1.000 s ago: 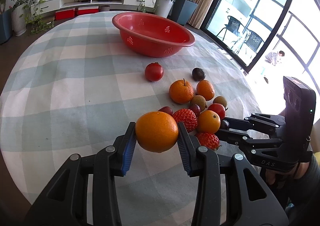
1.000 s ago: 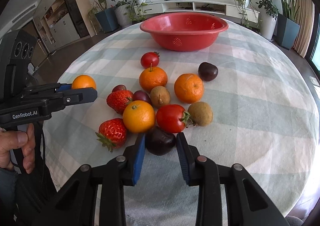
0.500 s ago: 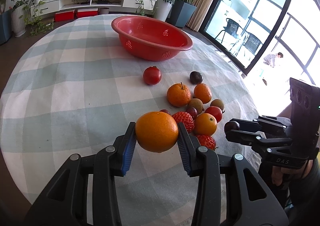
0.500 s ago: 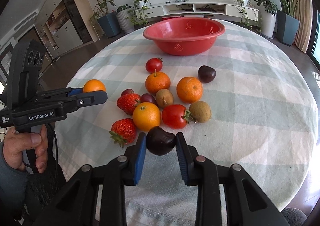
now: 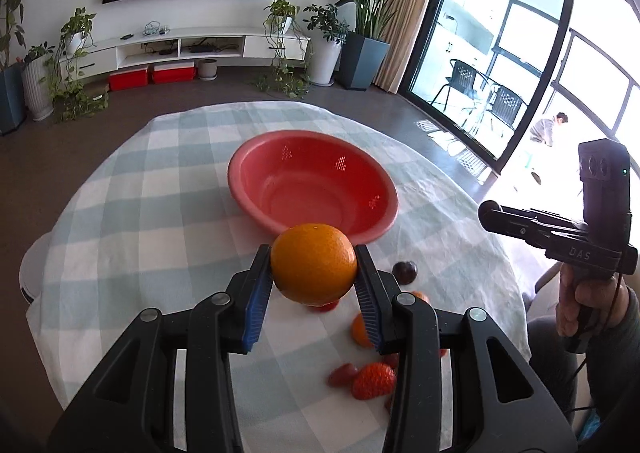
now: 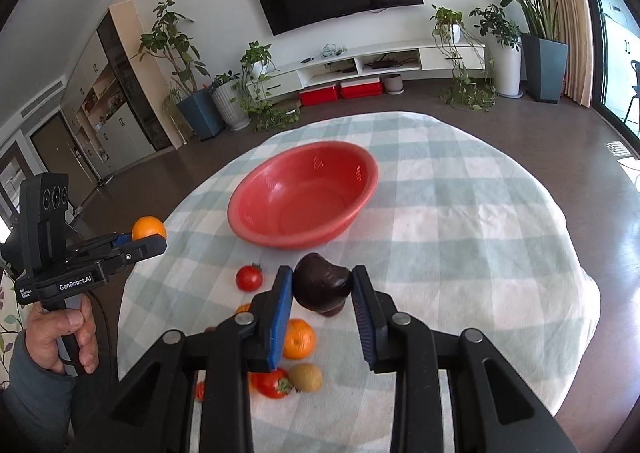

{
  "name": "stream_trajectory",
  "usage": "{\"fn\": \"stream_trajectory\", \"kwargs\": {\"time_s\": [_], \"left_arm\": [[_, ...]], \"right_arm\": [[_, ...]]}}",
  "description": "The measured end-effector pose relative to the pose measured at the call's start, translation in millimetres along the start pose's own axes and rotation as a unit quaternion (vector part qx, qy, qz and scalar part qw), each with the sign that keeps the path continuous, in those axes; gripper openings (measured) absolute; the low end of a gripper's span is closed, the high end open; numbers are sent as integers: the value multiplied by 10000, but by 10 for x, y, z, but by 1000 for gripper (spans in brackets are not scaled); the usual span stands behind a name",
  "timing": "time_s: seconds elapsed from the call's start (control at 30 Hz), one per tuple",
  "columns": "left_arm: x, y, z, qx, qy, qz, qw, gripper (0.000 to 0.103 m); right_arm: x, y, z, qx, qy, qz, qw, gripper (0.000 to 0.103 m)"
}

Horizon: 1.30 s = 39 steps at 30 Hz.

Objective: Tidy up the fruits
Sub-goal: 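Lower the orange and plum into the red bowl and open both tools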

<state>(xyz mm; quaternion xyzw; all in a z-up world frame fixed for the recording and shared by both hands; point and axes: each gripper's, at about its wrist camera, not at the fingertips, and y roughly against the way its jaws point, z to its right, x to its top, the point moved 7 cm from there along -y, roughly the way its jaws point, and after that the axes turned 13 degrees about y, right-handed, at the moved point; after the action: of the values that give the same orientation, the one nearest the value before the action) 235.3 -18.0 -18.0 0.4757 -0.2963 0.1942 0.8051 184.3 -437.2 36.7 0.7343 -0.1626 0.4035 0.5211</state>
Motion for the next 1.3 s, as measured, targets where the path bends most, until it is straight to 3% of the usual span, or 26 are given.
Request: {"fn": "stream_trajectory", "kwargs": {"time_s": [0.1,0.23,0.53,0.83,1.3], "left_arm": [[330,-231,95,74,-188,-22,9998,37],[584,-710,152,326,-378,-337,9982,37],[564,-1523,48,752,-536,-903,9916,37],[472,-1862,-83,976,-757,-1203,9850,37],[411,-2012,-129,1251,-1077,-1326,9773,38]], "right_arm": [[299,-208,39,122,114,-8,9999,32],[531,-665,75,298,143,-297,9990,32],[502,-1446,105,180,408,-1040,9936,32],[368,-1720,157,-230,989,-1535,9829,33],[407,-1807,134,-536,1539,-1698,9719,33]]}}
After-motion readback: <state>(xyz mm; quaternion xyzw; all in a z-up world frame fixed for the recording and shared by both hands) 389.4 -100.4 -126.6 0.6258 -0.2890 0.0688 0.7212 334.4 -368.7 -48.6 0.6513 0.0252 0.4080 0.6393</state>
